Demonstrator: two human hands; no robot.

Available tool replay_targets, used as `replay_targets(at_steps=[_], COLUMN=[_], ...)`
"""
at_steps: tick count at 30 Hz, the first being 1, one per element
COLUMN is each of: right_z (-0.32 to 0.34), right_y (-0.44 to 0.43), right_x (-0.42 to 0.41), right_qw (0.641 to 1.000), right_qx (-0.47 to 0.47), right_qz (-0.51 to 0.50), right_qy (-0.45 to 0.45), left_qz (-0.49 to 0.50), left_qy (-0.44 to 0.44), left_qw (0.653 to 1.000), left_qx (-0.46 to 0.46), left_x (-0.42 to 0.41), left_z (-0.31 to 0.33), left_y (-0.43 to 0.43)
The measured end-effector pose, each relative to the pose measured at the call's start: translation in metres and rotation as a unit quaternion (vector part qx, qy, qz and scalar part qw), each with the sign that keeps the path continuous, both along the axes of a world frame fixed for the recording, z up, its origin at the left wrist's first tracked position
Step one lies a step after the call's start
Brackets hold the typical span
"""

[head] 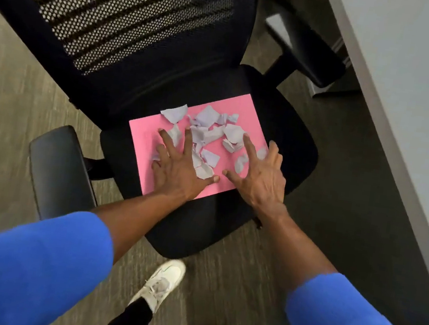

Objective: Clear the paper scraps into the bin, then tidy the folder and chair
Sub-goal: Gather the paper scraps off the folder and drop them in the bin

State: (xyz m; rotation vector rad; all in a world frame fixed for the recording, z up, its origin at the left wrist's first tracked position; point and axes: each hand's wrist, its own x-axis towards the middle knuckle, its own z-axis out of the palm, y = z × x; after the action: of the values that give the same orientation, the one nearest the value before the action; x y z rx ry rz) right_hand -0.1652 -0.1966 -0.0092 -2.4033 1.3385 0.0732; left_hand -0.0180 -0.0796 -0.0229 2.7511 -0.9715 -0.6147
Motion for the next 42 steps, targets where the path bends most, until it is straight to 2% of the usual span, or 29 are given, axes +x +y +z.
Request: replay_targets(at_steps=[6,12,19,22,28,38,42], right_z=[-0.014,-0.029,-0.035,-0.038,-0.04,-0.014,-0.003], right_y=[-0.014,-0.008,0.018,0.026,0.032,0.041,0.051], right_x=[0.038,0.055,0.061,0.057,0.046,0.015,-0.021], right_qw=[0.995,0.99,0.998,0.998,0.984,0.937,0.917], right_qx=[-0.053,-0.078,-0.022,-0.02,0.006,0.004,-0.014], right_qz=[0.037,0.08,0.053,0.024,-0.078,-0.22,-0.269], right_qy=[0.078,0.085,-0.012,-0.057,-0.159,-0.271,-0.293], left_qz=[-0.046,-0.071,-0.122,-0.125,-0.048,0.008,-0.001], left_qy=[-0.025,-0.078,-0.146,-0.127,-0.024,0.032,0.039], left_qw=[0.999,0.994,0.981,0.984,0.996,0.989,0.985], left_qx=[0.006,-0.013,0.021,0.018,-0.071,-0.142,-0.168], left_x=[0.009,0.013,0.02,0.023,0.024,-0.001,-0.032], left_z=[-0.016,-0.021,-0.016,-0.019,-0.015,0.006,0.017], left_y=[-0.002,-0.005,-0.005,-0.002,0.007,0.024,0.025])
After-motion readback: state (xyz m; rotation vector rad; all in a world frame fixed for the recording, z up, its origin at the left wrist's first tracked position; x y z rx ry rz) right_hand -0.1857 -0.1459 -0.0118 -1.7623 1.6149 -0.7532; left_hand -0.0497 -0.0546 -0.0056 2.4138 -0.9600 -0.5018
